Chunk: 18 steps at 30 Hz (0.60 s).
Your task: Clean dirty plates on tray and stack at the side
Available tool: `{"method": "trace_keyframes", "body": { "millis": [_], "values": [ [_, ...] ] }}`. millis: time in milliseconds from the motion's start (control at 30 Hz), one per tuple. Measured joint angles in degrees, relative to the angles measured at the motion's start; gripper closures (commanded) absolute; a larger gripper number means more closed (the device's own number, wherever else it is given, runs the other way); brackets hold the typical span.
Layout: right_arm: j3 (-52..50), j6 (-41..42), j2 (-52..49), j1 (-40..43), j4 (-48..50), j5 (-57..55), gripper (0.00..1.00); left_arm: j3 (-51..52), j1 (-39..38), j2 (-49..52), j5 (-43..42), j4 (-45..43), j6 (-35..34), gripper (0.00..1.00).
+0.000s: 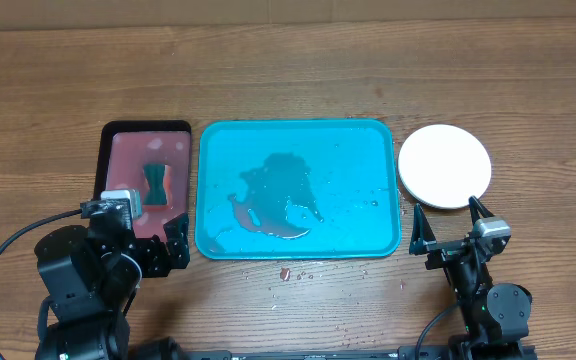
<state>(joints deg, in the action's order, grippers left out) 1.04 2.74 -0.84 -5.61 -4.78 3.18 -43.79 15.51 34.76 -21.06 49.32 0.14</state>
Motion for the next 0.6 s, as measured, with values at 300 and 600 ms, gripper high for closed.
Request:
{"method": "trace_keyframes", "body": {
  "millis": [300,600],
  "values": [
    [0.0,0.0,0.0,0.0,0.0,0.0,0.0,0.0,0.0,0.0,0.0,0.0,0.0,0.0],
    [0.0,0.0,0.0,0.0,0.0,0.0,0.0,0.2,0.0,-0.8,1.2,0.7,0.1,0.0]
  ]
}}
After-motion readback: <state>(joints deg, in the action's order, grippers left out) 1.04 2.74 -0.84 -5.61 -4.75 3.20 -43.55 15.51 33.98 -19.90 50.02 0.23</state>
